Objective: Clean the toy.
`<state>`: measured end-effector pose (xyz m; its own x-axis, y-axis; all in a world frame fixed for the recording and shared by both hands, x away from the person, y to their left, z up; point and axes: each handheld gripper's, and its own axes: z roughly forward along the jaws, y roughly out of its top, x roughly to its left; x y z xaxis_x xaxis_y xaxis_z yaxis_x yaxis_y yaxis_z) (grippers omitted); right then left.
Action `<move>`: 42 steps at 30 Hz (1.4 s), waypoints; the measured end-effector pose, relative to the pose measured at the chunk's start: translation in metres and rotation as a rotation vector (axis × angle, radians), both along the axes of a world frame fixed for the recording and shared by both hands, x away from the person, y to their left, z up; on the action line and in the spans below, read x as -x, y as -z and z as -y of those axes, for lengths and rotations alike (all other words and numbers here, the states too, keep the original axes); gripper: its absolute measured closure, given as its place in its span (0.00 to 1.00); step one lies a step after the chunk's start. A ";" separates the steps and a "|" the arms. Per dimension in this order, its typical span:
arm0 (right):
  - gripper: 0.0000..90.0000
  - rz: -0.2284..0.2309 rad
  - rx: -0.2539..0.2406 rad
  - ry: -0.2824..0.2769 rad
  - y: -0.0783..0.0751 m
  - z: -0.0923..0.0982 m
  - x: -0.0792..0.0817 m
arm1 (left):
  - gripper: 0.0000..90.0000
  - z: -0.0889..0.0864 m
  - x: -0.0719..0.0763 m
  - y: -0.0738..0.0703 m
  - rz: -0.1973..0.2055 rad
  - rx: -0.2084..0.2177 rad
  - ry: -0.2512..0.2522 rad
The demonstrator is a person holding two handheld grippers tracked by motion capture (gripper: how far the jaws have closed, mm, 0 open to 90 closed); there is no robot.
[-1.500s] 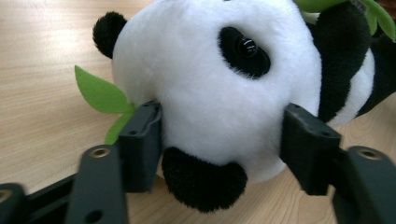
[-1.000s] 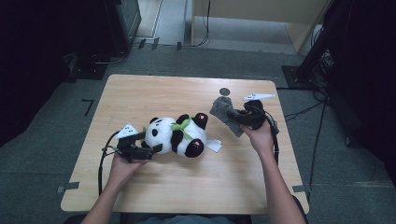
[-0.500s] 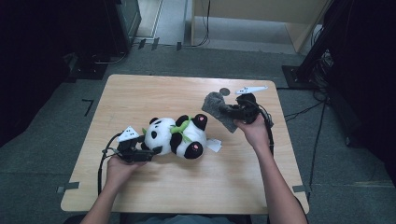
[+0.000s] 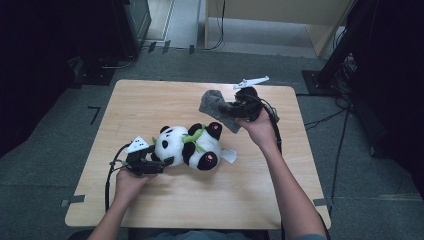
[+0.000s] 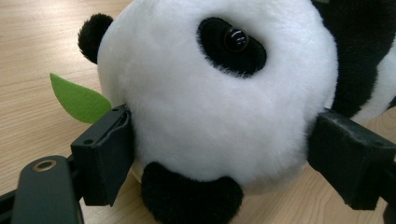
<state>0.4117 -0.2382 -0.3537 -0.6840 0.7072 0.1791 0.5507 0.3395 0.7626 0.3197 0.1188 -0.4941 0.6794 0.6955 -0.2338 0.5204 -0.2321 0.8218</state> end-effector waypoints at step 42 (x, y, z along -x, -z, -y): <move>0.82 -0.092 0.124 -0.234 0.028 -0.160 -0.027 | 0.18 0.002 0.002 -0.004 -0.033 -0.031 -0.008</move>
